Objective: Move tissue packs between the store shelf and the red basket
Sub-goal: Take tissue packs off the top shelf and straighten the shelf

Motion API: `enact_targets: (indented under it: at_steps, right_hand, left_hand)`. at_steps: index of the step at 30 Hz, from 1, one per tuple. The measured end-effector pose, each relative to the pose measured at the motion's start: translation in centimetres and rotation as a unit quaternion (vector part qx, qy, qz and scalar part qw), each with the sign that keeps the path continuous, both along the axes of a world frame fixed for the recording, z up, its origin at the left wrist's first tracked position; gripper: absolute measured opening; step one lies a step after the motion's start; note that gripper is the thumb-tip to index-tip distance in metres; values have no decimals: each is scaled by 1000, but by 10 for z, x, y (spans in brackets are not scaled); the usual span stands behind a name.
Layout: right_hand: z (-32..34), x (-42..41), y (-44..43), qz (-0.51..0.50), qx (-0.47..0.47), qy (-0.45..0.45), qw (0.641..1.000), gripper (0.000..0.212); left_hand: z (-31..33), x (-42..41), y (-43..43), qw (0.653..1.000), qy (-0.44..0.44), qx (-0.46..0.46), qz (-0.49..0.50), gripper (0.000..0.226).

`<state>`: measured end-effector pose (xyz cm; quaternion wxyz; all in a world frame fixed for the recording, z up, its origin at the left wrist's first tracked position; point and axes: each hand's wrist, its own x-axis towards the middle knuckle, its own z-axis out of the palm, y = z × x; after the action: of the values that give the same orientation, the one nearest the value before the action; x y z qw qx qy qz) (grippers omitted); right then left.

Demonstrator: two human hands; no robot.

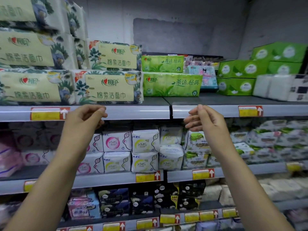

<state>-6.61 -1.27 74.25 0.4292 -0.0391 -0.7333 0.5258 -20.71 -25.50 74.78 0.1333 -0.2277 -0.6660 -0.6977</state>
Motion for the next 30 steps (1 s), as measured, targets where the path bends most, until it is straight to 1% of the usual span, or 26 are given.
enact_targets:
  at_steps: [8, 11, 14, 18, 22, 26, 30]
  right_hand:
    - [-14, 26, 19, -2, 2, -12, 1000, 29]
    - [-24, 45, 39, -10, -22, -2, 1000, 24]
    - [-36, 68, 64, -12, -53, -8, 998, 19]
    - [-55, 102, 98, -28, -80, -30, 996, 17]
    - [-75, 126, 124, -29, -85, -57, 994, 16]
    - [-94, 144, 136, -33, -104, -78, 991, 15]
    - [-108, 160, 140, -48, -132, -84, 986, 14]
  left_hand:
    - [-10, 24, 20, 1000, -17, -2, -12, 14]
    - [-14, 42, 36, 1000, -20, 10, -10, 11]
    - [-25, 66, 57, 999, -25, 19, -7, 14]
    - [-44, 102, 96, 998, -59, 28, -18, 14]
    - [-66, 141, 129, 994, -95, 36, -31, 14]
    - [-85, 174, 150, 990, -124, 37, -50, 14]
    - [-97, 195, 164, 988, -139, 16, -64, 19]
